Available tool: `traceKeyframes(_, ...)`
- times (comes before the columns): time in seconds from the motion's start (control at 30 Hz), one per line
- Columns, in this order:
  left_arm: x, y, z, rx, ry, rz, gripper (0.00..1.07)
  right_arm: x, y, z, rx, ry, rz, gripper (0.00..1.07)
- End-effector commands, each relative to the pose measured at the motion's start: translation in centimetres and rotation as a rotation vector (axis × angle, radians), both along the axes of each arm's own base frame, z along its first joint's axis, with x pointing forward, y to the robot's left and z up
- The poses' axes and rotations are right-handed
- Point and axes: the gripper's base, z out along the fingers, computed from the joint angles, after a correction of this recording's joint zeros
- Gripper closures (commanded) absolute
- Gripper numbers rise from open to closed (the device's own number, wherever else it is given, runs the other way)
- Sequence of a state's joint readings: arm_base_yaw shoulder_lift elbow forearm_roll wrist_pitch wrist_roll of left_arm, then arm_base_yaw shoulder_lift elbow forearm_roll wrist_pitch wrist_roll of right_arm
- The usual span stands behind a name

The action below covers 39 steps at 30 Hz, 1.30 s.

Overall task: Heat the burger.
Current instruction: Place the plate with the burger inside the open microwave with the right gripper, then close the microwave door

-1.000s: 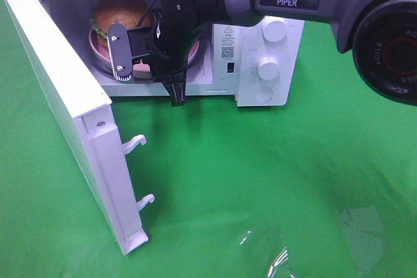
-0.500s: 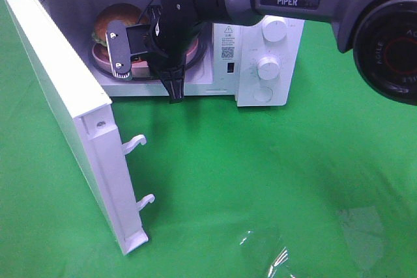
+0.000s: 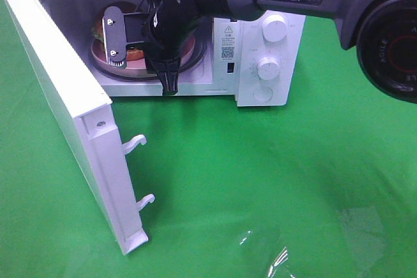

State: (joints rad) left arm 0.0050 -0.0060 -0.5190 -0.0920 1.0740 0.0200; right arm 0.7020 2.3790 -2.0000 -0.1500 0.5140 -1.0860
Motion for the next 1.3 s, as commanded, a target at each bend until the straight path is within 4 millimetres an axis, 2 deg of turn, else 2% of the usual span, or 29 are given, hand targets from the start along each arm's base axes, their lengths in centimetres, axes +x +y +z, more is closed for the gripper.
traceKeyframes(0.03, -0.2, -0.1, 0.0, -0.008, -0.017, -0.002, 0.21, 0.0, 0.0, 0.8, 0.026, 0.0, -0.02, 0.69)
traceKeyframes(0.47, -0.2, -0.1, 0.0, -0.008, -0.017, -0.002, 0.21, -0.7, 0.1, 0.5, 0.017, 0.053, -0.036, 0.68)
traceKeyframes(0.53, -0.2, -0.1, 0.0, -0.008, -0.017, -0.002, 0.21, -0.9, 0.2, 1.1, 0.03, 0.047, -0.04, 0.62)
traceKeyframes(0.63, -0.2, -0.1, 0.0, -0.008, -0.017, -0.002, 0.21, -0.9, 0.2, 1.1, 0.032, 0.049, -0.043, 0.6)
traceKeyframes(0.7, -0.2, -0.1, 0.0, -0.008, -0.017, -0.002, 0.21, -1.2, 0.2, 1.1, 0.045, 0.06, -0.047, 0.52)
traceKeyframes(0.87, -0.2, -0.1, 0.0, -0.008, -0.017, -0.002, 0.21, -1.6, -0.1, 1.0, 0.064, 0.049, -0.042, 0.46)
traceKeyframes(0.93, -0.2, -0.1, 0.0, -0.008, -0.017, -0.002, 0.21, -2.1, -0.6, 1.0, 0.065, 0.042, -0.037, 0.39)
traceKeyframes(1.3, -0.2, -0.1, 0.0, -0.008, -0.017, -0.002, 0.21, -3.6, -2.0, 0.9, 0.057, 0.05, -0.032, 0.38)
